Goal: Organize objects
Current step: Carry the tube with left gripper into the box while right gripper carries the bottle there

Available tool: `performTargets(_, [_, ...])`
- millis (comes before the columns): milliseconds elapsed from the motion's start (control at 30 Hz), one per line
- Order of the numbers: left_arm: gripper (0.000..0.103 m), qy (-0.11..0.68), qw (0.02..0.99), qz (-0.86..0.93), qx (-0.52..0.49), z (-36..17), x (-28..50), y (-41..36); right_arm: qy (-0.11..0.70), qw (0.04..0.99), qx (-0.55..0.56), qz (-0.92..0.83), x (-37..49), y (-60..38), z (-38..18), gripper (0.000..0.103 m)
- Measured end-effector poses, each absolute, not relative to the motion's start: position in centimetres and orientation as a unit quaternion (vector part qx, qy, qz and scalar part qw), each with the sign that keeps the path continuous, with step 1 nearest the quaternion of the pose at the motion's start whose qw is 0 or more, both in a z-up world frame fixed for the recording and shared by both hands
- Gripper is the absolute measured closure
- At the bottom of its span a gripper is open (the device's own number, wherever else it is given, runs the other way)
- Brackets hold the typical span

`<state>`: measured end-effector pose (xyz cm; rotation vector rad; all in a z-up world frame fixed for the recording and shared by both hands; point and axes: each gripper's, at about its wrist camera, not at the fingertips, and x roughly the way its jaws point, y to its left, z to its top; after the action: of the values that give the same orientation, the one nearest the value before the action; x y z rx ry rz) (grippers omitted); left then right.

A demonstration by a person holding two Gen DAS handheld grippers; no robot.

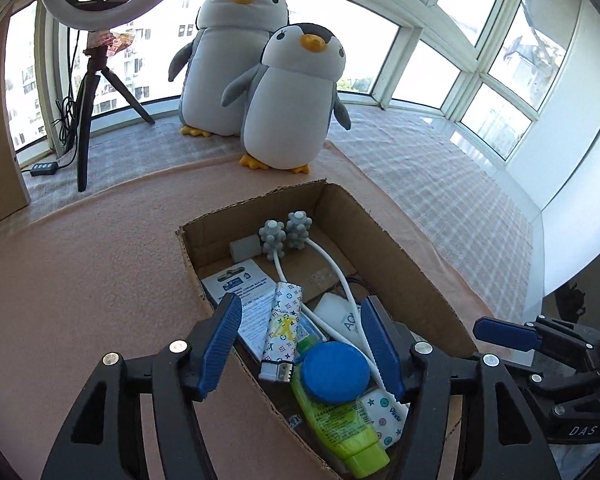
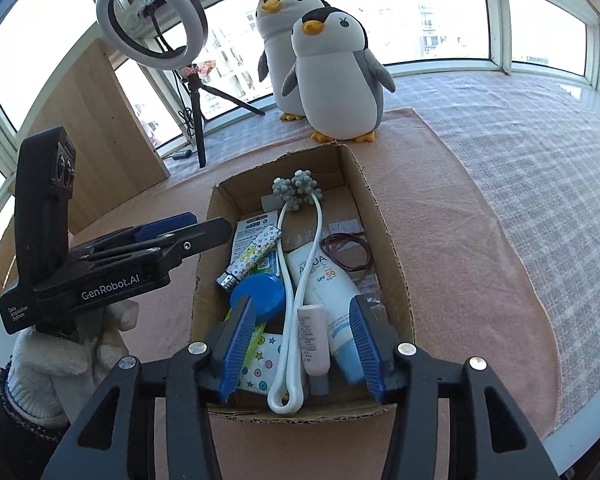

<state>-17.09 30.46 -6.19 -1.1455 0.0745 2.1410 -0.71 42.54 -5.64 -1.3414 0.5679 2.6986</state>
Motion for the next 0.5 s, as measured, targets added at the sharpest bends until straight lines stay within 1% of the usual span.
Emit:
performTargets(100, [0.037,0.025,0.337,0.829,-0.446,-6.2,-17.3,29.7,0.188,0.040,-0.441,0.877,-0.7,42.6,-5.7,0.053])
performTargets(133, [0.035,0.024,0.333,0.830,-0.447,-6.2,-17.3,29.4,0.189,0.040,-0.443,0.876,-0.7,42.6,-5.8,0.051])
performTargets(200, [0.027,0.019,0.320,0.835,-0.447,-6.0,-17.2,28.5,0.190,0.039,-0.446,0.874,-0.8,42.4,-5.9,0.046])
performTargets(267, [0.022,0.016,0.307,0.841,-0.445,-5.7,-17.0,27.5,0.189,0.039,-0.447,0.873,-0.8,42.1,-5.8,0.044])
performTargets(333, [0.020,0.016,0.302,0.846,-0.439,-5.2,-16.5,26.6,0.189,0.040,-0.448,0.873,-0.8,41.8,-5.8,0.040])
performTargets(400, [0.014,0.021,0.291,0.852,-0.434,-4.7,-16.0,25.7,0.189,0.041,-0.447,0.873,-0.8,41.4,-5.7,0.038])
performTargets(500, [0.009,0.024,0.276,0.862,-0.424,-3.8,-15.1,24.0,0.193,0.040,-0.446,0.873,-0.9,40.9,-5.6,0.038])
